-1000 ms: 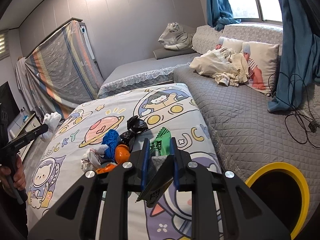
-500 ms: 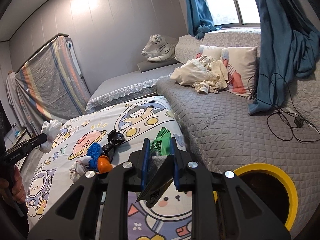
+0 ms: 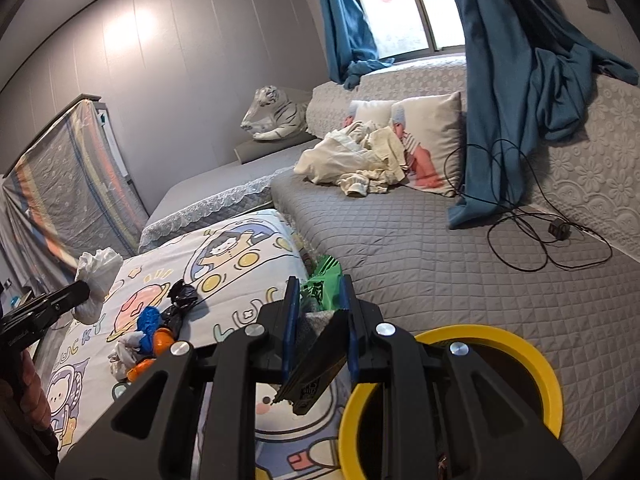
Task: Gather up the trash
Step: 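Carry the tissue bundle and foil packet with both tools over the yellow bin, then open the left tool to drop the tissue while the right tool releases the foil packet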
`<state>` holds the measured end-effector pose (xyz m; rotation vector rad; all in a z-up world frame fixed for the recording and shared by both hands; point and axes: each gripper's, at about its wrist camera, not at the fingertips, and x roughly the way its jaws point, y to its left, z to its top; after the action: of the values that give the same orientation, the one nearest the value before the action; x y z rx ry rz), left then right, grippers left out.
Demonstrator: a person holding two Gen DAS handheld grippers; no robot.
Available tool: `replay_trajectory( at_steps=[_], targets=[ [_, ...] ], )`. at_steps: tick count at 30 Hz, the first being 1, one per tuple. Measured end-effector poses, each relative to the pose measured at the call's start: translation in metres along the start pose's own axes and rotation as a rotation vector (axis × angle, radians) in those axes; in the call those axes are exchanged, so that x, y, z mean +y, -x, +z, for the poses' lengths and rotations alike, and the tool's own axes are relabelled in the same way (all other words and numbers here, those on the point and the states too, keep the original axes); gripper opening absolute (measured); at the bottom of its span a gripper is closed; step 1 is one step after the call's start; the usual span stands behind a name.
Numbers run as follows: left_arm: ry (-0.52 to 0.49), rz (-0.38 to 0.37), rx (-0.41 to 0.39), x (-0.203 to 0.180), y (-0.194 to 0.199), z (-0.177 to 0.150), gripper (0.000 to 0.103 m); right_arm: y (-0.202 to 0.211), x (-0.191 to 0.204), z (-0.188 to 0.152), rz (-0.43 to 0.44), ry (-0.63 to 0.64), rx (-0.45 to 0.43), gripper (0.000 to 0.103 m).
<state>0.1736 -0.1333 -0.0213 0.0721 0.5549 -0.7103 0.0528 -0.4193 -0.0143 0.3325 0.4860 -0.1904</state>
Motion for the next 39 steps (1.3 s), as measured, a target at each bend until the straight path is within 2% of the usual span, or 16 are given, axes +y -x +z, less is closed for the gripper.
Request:
replay_trajectory(
  at_steps=[13,25,39],
  targets=[
    [-0.088,-0.118,0.017,-0.064,-0.036,0.007,0.02,0.006,-0.048,-0.006,-0.096,-0.067,-0.004,0.019],
    [-0.144,-0.257,0.132,-0.127,-0.103,-0.003,0.02,-0.002,-0.092,-0.02,-0.202,-0.138,0.025,0.019],
    [-0.149,-0.352,0.28,-0.167,-0.163,-0.04,0.021,-0.015,-0.137,-0.045,-0.264,-0.228,0.089,0.02]
  ],
)
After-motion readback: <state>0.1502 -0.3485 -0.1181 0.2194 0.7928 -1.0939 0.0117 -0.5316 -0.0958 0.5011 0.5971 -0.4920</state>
